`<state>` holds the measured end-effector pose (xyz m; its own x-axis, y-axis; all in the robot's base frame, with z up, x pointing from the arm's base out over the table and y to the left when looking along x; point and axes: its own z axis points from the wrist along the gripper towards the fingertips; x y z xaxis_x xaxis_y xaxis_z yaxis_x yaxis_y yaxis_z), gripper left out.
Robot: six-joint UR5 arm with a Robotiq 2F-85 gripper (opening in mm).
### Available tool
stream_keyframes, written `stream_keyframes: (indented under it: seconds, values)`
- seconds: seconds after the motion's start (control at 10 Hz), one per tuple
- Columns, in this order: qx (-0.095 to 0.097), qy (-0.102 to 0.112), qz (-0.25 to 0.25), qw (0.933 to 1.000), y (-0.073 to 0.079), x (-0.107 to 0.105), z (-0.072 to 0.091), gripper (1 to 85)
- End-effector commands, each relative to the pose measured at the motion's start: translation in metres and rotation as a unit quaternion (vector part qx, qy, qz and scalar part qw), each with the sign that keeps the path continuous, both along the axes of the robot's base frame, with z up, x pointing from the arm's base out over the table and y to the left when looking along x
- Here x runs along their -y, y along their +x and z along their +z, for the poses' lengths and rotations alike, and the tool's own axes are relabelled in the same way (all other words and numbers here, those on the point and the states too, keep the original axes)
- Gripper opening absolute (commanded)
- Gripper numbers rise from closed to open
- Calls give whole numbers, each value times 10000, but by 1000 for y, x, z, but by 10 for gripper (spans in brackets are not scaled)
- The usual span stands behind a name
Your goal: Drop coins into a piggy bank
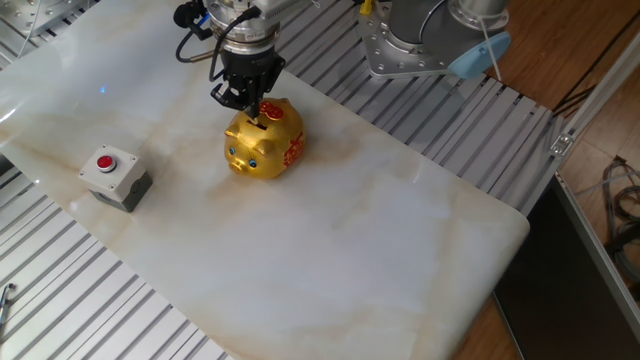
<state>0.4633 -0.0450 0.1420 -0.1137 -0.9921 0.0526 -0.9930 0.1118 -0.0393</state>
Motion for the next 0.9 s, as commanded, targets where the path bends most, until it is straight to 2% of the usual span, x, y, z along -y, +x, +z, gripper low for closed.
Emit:
stream_keyframes:
  seconds: [0.0,0.8]
  values:
    - [30,65,-23,10000,0,-2,-2,10]
    - [79,60,-66,9999,-1,-3,-9,10]
